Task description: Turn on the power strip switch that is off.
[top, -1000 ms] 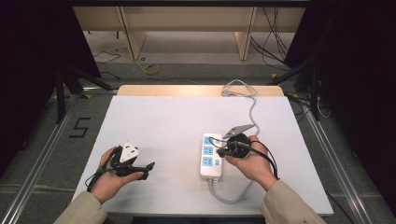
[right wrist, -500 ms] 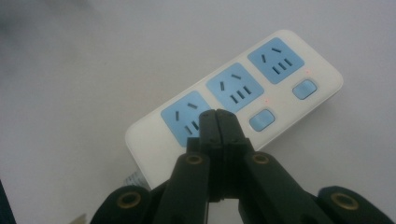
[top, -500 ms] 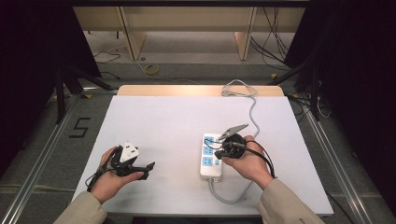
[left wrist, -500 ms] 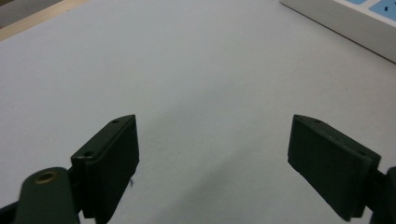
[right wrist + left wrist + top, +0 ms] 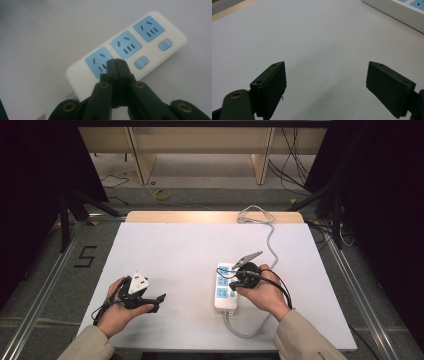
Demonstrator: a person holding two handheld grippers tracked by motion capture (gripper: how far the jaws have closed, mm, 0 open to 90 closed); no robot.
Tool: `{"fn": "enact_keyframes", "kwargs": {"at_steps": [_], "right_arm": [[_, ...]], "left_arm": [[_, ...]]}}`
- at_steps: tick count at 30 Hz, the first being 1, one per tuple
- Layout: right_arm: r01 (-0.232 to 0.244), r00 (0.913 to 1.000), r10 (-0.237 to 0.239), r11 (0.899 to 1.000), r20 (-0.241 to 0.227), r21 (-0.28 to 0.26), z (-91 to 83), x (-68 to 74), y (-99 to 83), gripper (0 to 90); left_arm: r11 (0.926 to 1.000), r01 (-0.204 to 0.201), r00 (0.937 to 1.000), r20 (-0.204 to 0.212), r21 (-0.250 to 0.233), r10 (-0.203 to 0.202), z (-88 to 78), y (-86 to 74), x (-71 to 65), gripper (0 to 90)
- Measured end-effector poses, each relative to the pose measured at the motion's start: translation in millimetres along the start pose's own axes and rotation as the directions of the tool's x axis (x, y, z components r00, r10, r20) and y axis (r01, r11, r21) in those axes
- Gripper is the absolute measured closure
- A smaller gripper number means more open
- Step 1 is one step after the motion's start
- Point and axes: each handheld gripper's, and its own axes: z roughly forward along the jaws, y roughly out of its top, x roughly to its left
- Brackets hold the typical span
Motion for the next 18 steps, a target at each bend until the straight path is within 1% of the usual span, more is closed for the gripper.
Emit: {"fn": "enact_keyframes", "kwargs": {"at_steps": [5,18], "right_arm": [[-0.008,1.0000,0.008,1.000,-0.002,0.016,2.4,0.2,0.7,90.0],[-0.004,1.0000,0.004,0.999,-0.009,0.046,7.7,-0.3,1.5,90.0]], "left_arm": [[1.0000,0.000,1.0000,0.001,0.001,0.000,0.0,0.0,-0.2,16.3],[1.0000,-0.004,1.0000,0.002,0.003,0.004,-0.1,0.0,-0.3,16.3]]}}
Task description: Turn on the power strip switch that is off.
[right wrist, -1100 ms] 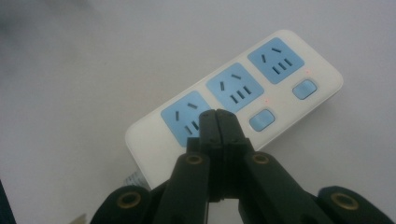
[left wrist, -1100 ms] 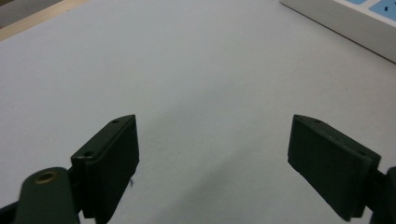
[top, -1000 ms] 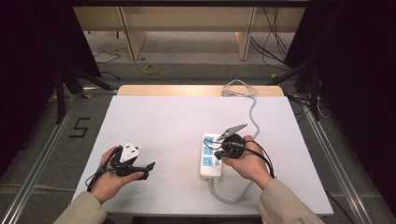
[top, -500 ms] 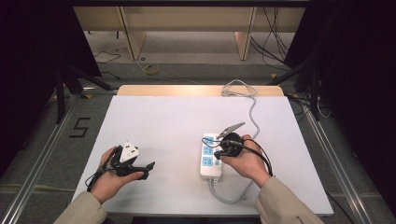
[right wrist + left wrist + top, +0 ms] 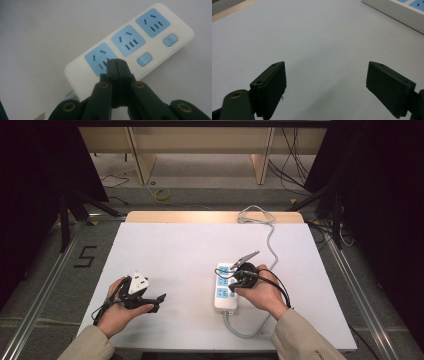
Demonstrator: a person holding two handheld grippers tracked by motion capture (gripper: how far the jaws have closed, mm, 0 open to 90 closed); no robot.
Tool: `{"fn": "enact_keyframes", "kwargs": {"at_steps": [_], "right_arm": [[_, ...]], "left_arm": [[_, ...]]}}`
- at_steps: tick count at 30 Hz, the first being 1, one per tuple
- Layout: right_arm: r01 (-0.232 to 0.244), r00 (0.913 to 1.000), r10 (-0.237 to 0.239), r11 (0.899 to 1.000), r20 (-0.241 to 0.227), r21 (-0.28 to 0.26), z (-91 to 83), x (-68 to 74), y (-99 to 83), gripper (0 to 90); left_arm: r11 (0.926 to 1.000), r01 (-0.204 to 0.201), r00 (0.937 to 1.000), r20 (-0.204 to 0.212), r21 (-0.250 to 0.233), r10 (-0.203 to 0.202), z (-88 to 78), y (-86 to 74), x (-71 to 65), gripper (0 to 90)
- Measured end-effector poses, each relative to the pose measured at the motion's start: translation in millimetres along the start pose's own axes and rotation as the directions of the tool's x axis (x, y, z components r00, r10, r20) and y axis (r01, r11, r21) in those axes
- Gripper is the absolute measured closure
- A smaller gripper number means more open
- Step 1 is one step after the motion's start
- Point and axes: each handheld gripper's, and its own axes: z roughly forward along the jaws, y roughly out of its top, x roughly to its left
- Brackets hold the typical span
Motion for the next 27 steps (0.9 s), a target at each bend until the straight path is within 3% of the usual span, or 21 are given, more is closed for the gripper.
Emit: {"fn": "enact_keyframes", "kwargs": {"at_steps": [27], "right_arm": [[0.009,0.9999,-0.009,0.999,0.007,0.044,11.6,-0.5,0.4,90.0]], "left_arm": [[1.0000,0.004,1.0000,0.001,-0.002,-0.004,0.4,0.2,-0.1,16.3]]}}
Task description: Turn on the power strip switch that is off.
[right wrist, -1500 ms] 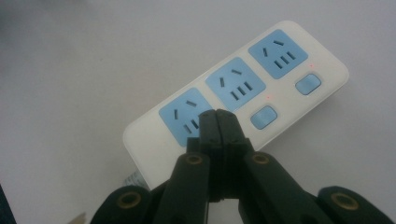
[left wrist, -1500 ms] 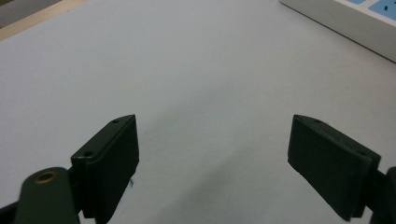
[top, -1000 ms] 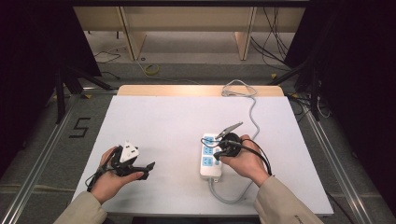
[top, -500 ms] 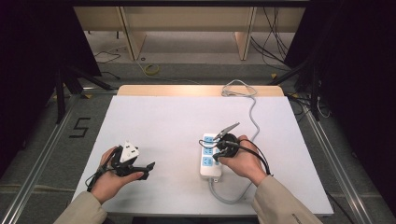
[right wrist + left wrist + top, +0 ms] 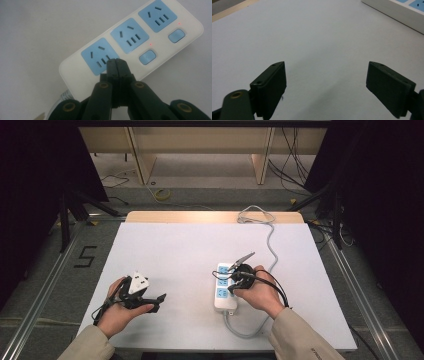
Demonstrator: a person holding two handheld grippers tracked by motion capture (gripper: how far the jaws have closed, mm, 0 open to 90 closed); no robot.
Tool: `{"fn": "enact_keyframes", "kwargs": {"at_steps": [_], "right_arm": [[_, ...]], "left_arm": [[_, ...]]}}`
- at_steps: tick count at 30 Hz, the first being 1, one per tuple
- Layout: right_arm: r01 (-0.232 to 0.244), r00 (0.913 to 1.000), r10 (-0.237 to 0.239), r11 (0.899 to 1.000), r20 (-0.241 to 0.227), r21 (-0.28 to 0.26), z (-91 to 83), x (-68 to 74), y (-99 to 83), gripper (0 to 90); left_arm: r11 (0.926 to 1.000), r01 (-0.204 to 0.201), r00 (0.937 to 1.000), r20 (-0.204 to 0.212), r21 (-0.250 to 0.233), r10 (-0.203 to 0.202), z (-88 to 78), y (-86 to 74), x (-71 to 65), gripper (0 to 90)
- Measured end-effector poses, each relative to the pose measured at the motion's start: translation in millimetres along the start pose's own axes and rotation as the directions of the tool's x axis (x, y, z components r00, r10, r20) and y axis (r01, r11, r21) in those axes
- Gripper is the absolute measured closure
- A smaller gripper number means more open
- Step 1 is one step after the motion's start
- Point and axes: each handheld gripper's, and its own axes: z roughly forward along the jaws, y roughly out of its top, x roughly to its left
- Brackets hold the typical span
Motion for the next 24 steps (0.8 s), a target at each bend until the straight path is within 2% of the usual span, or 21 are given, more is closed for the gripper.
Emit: {"fn": "enact_keyframes", "kwargs": {"at_steps": [24], "right_arm": [[-0.008,1.0000,0.008,1.000,-0.005,0.024,3.4,0.2,0.2,90.0]], "left_arm": [[1.0000,0.000,1.0000,0.000,0.000,0.000,0.0,0.1,0.2,16.3]]}}
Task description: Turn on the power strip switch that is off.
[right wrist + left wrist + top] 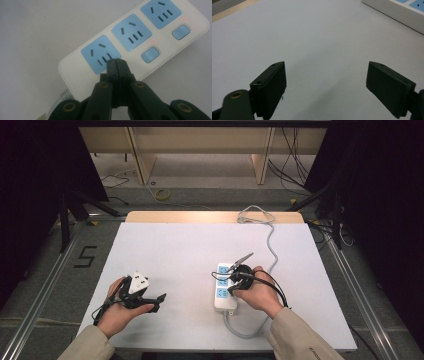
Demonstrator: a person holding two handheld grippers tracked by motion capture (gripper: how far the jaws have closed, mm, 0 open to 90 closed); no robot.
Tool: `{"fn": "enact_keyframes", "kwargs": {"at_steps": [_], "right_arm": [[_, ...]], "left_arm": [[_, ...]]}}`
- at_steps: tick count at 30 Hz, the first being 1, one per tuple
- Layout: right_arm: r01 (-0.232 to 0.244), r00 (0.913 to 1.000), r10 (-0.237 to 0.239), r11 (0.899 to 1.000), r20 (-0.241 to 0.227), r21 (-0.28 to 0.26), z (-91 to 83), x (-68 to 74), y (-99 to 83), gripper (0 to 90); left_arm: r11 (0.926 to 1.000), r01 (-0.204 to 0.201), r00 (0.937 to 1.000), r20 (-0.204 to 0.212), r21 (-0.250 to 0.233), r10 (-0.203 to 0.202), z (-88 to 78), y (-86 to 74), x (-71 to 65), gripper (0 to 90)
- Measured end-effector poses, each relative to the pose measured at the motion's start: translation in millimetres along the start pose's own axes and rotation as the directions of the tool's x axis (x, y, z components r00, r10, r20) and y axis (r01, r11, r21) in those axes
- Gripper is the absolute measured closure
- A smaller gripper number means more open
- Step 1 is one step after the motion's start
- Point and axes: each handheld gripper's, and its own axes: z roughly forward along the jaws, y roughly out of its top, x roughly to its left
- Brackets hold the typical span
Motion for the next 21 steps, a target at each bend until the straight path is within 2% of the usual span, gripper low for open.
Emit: {"fn": "enact_keyframes", "kwargs": {"at_steps": [7,13,18,21], "right_arm": [[-0.006,1.0000,0.006,1.000,0.003,0.005,0.8,0.6,-0.2,90.0],[-0.016,0.9996,0.016,1.000,-0.024,0.021,2.0,1.6,-1.3,90.0],[-0.011,0.9998,0.011,1.000,-0.016,0.010,1.9,2.7,-2.0,90.0],[-0.002,0.9998,0.002,1.000,0.018,-0.008,0.5,3.7,-0.5,90.0]], "left_arm": [[1.0000,0.001,1.0000,0.002,0.002,-0.001,0.3,0.1,-0.2,16.3],[1.0000,0.006,1.0000,0.002,0.000,-0.006,0.6,0.1,-0.2,16.3],[1.0000,-0.001,1.0000,0.004,0.002,0.001,0.5,0.4,-0.9,16.3],[1.0000,0.000,1.0000,0.005,0.002,0.000,0.6,0.3,-0.5,16.3]]}}
